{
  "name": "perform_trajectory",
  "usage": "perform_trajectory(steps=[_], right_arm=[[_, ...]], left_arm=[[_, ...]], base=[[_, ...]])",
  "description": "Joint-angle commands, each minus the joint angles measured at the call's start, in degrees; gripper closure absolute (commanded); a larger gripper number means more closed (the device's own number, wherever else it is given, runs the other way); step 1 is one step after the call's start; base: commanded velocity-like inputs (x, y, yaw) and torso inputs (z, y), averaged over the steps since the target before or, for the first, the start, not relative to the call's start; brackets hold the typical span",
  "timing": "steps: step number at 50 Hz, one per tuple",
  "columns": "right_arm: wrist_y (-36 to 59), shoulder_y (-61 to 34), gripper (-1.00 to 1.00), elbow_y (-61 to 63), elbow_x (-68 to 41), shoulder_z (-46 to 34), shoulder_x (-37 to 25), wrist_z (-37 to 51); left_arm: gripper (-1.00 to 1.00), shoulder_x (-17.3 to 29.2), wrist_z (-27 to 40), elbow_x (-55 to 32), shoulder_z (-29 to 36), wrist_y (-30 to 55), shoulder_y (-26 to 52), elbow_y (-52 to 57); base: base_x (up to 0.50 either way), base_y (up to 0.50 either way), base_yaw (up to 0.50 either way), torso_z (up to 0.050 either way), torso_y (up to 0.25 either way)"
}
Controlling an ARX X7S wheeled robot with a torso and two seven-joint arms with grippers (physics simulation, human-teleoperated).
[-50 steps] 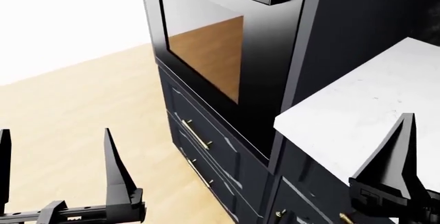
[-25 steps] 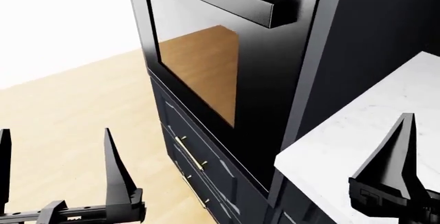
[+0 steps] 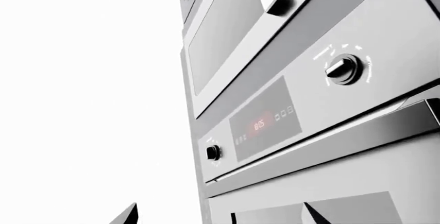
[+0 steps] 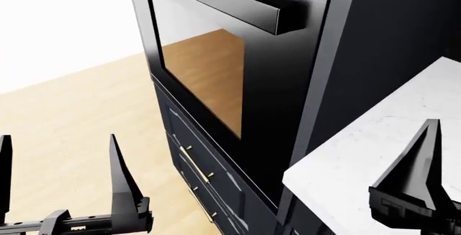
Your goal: Open the oven door
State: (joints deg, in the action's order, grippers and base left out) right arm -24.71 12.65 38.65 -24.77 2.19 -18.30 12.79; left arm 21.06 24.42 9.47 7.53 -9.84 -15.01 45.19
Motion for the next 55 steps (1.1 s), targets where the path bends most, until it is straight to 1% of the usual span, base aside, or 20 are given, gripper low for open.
perform_trajectory(steps=[1,7,11,13,16,23,26,28,29,39,42,43,48,55], right_arm=[[-0.19,0.07,-1.00,0.18,-0.22,-0.15,-0.20,0.16],[-0.76,0.51,-1.00,0.32,-0.29,-0.29,-0.32,-0.11],[-0.59,0.10,-1.00,0.29,-0.40,-0.36,-0.46,0.00],[-0.67,0.06,-1.00,0.24,-0.35,-0.42,-0.48,-0.04],[-0.60,-0.05,-1.00,0.22,-0.40,-0.41,-0.59,0.04],[-0.51,-0.11,-1.00,0.25,-0.35,-0.43,-0.71,0.25],[-0.59,-0.11,-1.00,0.17,-0.31,-0.46,-0.72,0.28],[-0.63,-0.10,-1.00,0.16,-0.29,-0.47,-0.74,0.31],[-0.69,-0.02,-1.00,0.16,-0.25,-0.44,-0.72,0.33],[-0.86,-0.01,-1.00,0.07,-0.04,-0.50,-0.77,0.51],[-0.89,-0.02,-1.00,0.01,-0.04,-0.56,-0.80,0.53],[-0.96,0.01,-1.00,0.02,0.01,-0.61,-0.81,0.48],[-0.97,-0.01,-1.00,-0.01,-0.02,-0.63,-0.89,0.59],[-0.94,-0.20,-1.00,-0.21,0.16,-0.77,-0.96,0.66]], left_arm=[[-1.00,0.59,-0.27,1.24,0.14,0.60,-0.21,0.76],[-1.00,2.00,-2.13,1.47,-0.13,2.86,1.09,2.74],[-1.00,5.23,-6.54,2.57,-0.77,7.87,4.09,5.55],[-1.00,6.00,-7.44,2.32,-1.28,8.99,5.03,5.93],[-1.00,8.65,-10.01,1.36,-2.07,9.97,6.76,6.07],[-1.00,12.94,-15.61,1.23,-1.83,13.73,12.24,5.20],[-1.00,15.24,-19.45,1.45,-0.58,15.83,16.31,5.33],[-1.00,15.69,-20.26,1.26,-0.52,16.47,17.14,5.53],[-1.00,17.03,-22.05,1.62,0.15,16.92,18.33,5.36],[-1.00,21.99,-28.86,-0.40,1.11,17.73,24.61,3.35],[-1.00,24.12,-32.34,-1.03,1.96,18.30,28.22,3.00],[-1.00,25.56,-34.27,-1.20,2.73,17.75,29.07,2.78],[-1.00,27.32,-38.06,-2.34,3.52,18.93,33.50,1.26],[-1.00,29.55,-41.71,-4.56,3.19,19.55,36.95,1.29]], base=[[0.00,0.00,0.00,0.000,0.000],[0.00,0.00,0.00,0.000,0.000],[0.00,0.00,0.00,0.000,0.000],[0.00,0.00,0.00,0.000,0.000],[0.00,0.00,0.00,0.000,0.000],[0.00,0.00,0.00,0.000,0.000],[0.00,0.00,0.00,0.000,0.000],[0.00,0.00,0.00,0.000,0.000],[0.00,0.00,0.00,0.000,0.000],[0.00,0.00,0.00,0.000,0.000],[0.00,0.00,0.00,0.000,0.000],[0.00,0.00,0.00,0.000,0.000],[0.00,0.00,0.00,0.000,0.000],[0.00,0.00,0.00,0.000,0.000]])
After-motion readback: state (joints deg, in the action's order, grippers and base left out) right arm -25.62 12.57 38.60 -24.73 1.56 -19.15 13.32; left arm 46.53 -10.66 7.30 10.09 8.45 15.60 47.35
